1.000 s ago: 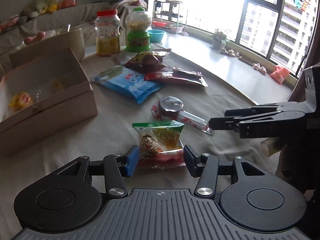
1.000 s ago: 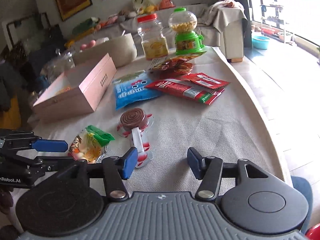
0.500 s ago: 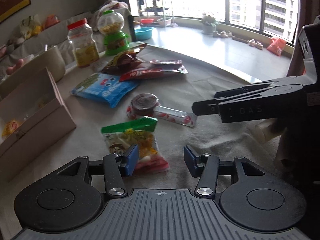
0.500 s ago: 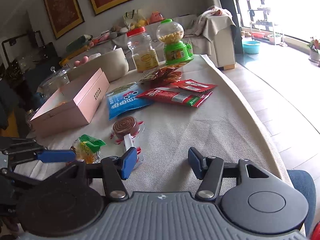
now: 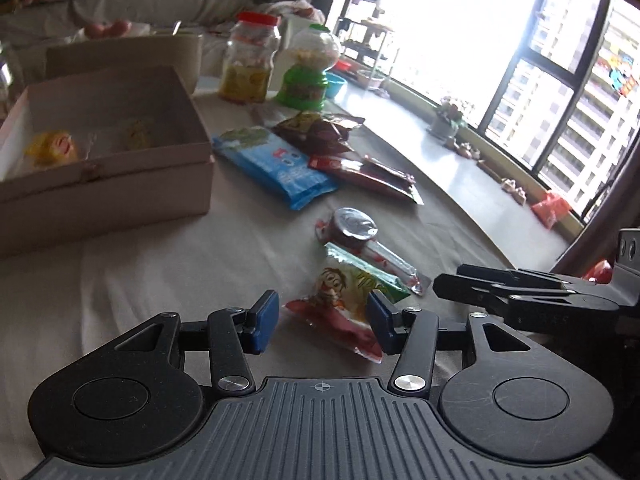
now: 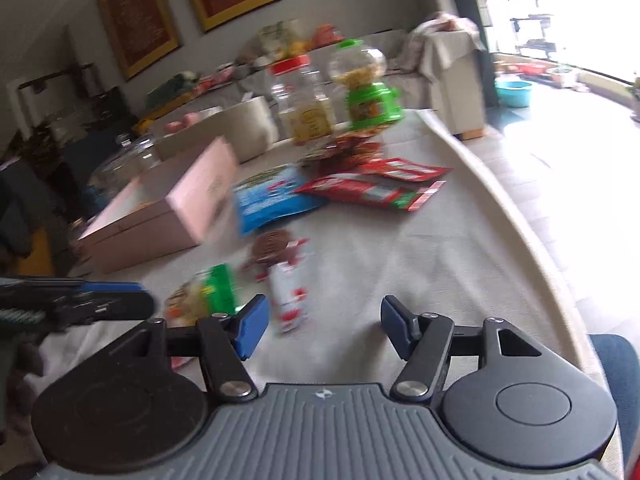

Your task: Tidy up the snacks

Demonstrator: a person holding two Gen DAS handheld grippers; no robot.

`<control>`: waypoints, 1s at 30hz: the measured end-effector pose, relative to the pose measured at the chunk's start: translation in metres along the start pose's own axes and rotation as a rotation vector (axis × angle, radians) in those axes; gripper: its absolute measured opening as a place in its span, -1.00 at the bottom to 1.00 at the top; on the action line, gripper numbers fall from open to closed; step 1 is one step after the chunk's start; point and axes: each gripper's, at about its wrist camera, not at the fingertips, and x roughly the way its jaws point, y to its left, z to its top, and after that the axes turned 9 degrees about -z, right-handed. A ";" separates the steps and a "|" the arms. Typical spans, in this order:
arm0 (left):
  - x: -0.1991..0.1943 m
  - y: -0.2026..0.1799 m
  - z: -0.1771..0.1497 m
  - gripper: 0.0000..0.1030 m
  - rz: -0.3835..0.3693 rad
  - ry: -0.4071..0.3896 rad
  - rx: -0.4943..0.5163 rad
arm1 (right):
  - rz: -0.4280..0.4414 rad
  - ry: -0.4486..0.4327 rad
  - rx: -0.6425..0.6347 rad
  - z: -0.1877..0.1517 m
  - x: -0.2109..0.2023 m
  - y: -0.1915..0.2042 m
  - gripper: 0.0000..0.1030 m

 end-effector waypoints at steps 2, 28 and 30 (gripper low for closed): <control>-0.003 0.004 -0.001 0.05 -0.004 -0.007 0.008 | 0.038 0.012 -0.029 0.002 -0.001 0.010 0.22; 0.053 -0.018 0.003 0.08 -0.053 0.102 0.189 | -0.124 -0.024 -0.076 0.013 0.005 0.016 0.17; 0.051 -0.023 0.001 0.08 -0.048 0.114 0.183 | -0.148 -0.017 -0.050 0.012 0.006 0.008 0.19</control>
